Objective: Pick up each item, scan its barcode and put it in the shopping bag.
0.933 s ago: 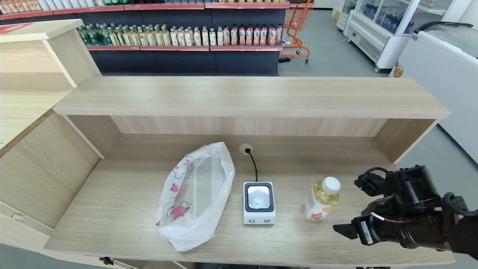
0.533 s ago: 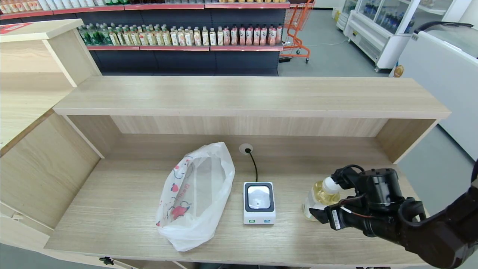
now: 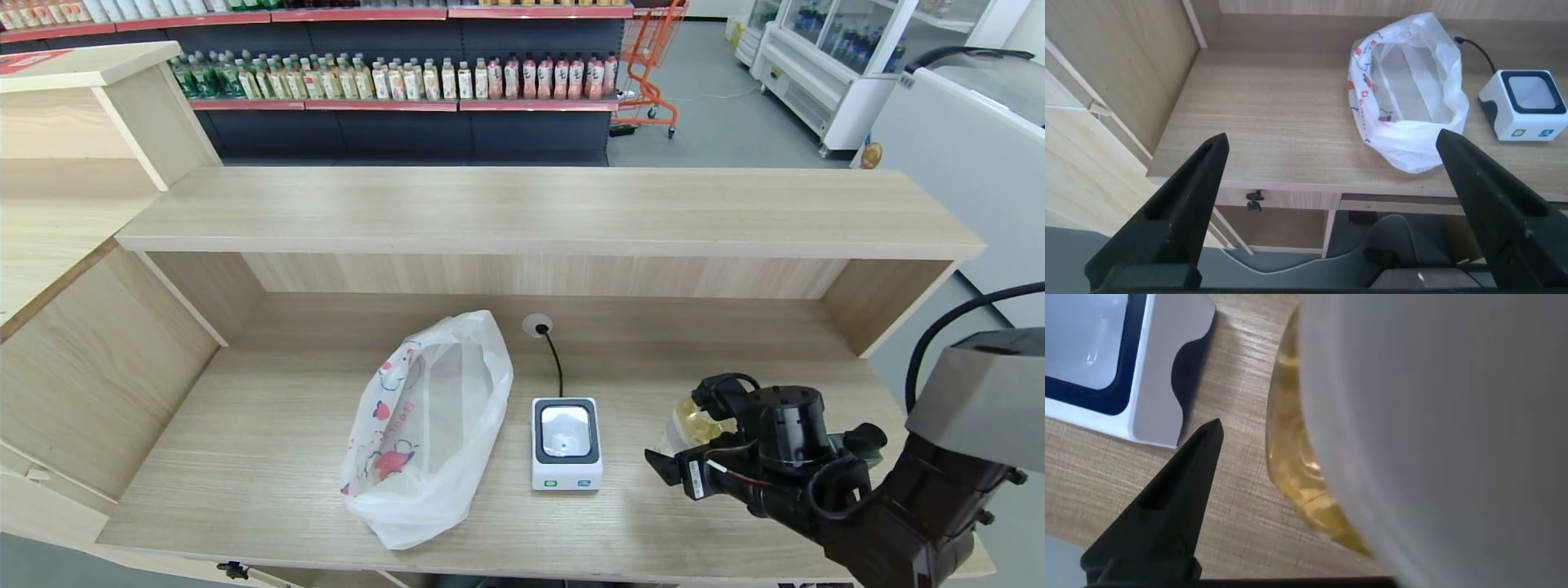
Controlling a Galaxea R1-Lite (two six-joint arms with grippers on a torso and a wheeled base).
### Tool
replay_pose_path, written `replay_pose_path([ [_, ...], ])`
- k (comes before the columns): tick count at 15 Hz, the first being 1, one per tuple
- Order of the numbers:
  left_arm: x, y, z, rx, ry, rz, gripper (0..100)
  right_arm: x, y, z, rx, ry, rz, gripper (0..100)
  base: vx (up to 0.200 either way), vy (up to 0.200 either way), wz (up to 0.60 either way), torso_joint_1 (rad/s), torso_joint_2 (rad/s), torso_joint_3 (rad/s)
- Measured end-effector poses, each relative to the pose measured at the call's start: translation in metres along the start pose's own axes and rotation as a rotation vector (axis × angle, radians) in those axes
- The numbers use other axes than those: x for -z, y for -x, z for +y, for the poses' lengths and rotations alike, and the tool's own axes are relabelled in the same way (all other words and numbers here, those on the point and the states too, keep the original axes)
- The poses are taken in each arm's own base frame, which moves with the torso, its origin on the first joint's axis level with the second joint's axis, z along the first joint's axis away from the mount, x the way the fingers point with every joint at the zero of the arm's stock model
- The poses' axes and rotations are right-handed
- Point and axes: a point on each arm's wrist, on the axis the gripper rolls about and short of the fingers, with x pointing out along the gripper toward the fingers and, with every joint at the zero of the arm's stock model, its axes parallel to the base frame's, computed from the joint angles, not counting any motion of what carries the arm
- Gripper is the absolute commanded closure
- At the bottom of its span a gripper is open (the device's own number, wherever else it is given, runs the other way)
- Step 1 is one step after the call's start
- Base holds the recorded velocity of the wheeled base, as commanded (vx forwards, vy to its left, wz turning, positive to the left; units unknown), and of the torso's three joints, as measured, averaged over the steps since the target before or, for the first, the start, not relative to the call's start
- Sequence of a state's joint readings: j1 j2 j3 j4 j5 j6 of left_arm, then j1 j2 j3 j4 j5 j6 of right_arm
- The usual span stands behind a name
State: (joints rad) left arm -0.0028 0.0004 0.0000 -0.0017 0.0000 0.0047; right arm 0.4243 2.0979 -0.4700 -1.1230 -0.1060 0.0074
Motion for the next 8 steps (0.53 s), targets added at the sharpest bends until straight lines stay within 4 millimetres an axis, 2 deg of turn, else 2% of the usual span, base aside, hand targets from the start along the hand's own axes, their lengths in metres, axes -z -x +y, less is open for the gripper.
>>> replay_pose_path([
  [8, 0.0, 0.0, 0.0, 0.0, 0.0, 0.0, 0, -0.004, -0.017, 0.005, -0.008, 0.076, -0.139, 0, 0.0, 0.0, 0.0, 0.0, 0.0, 0.0],
])
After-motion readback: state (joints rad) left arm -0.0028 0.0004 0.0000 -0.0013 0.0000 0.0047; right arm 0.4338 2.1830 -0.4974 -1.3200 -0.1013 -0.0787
